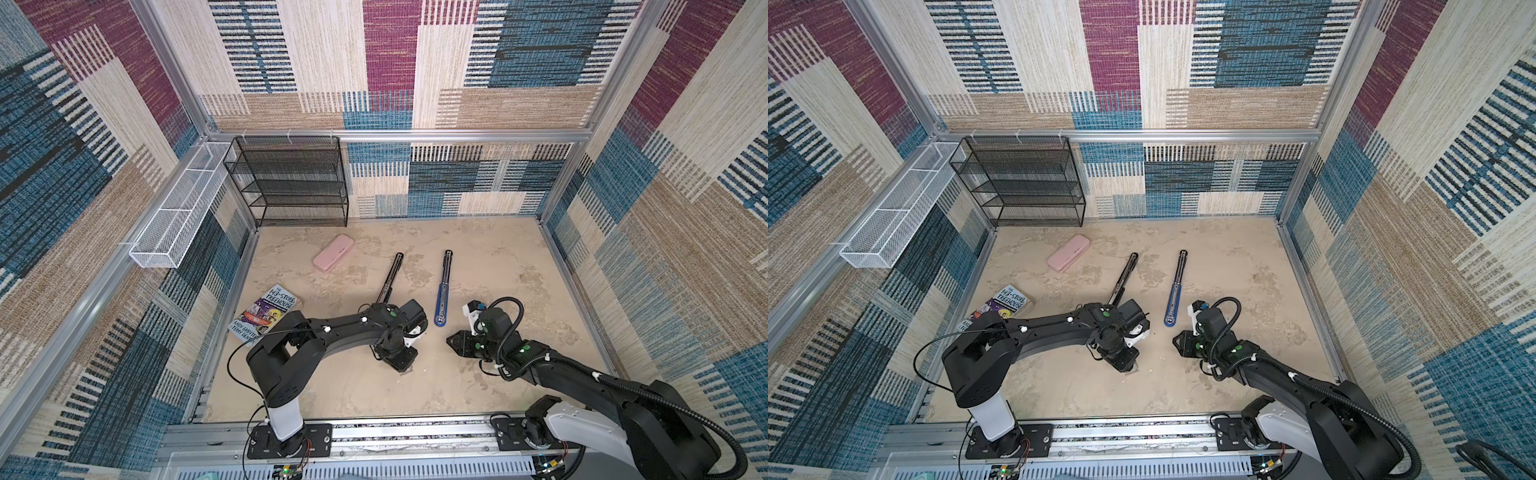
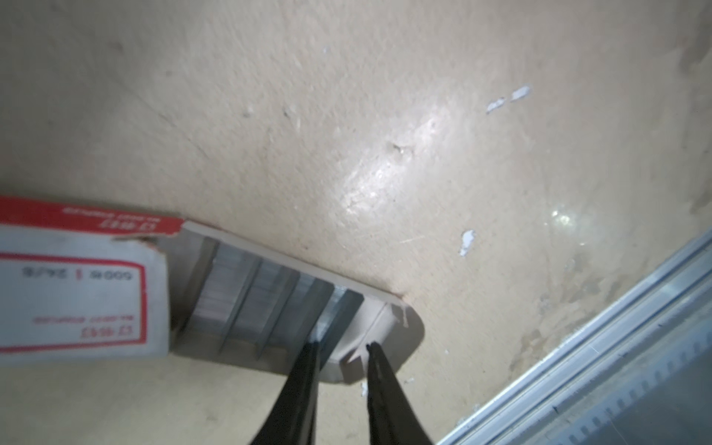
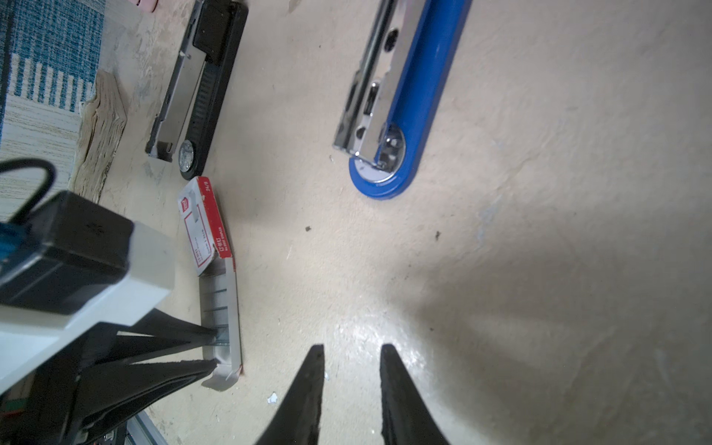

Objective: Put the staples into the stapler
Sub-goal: 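Close the left gripper on one staple strip and lift it from the tray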

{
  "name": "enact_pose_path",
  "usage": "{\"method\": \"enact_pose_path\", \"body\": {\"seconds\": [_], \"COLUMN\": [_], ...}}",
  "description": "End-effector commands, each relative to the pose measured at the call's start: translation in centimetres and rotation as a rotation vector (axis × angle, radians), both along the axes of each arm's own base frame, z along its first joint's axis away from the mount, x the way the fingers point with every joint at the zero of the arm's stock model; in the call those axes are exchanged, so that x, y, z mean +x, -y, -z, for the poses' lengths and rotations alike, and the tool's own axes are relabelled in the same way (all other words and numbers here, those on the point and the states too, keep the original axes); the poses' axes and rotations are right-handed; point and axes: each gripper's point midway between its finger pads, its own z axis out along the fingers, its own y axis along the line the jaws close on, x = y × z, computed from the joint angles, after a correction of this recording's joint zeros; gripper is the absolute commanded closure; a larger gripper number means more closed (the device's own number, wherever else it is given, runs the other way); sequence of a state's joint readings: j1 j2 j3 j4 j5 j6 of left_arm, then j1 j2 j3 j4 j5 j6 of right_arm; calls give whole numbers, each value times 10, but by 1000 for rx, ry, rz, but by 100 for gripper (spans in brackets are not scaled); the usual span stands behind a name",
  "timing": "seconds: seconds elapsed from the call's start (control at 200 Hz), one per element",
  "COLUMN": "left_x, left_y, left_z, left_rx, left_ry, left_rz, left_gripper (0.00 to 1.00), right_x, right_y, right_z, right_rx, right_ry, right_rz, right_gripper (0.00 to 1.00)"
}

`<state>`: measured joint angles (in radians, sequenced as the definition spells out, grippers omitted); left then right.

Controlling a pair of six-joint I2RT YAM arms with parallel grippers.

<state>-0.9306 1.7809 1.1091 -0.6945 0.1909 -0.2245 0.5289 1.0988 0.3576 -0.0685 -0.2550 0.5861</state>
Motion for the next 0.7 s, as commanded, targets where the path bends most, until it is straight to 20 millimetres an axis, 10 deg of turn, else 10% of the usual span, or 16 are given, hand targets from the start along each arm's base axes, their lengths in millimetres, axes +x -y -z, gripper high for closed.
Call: {"method": "enact_pose_path", "body": {"seconds": [0.0,0.381,0.696], "left_x": [-3,-4,-2], "left_y": [-4,-3,5], "left_z": [5,7,-38], "left_rx": [23,38,-49], "left_ry": [-1,-2,35], "left_rz": [30,45,38], "left_gripper": [74,99,100], "right_x": [1,1,9], "right_y": [-1,0,-3], "right_z": [-2,-3,-19], "right_rx": [14,15,14], "right_ry": [4,10,43], "right_rz": [2,8,8], "right_gripper": [71,71,71]}}
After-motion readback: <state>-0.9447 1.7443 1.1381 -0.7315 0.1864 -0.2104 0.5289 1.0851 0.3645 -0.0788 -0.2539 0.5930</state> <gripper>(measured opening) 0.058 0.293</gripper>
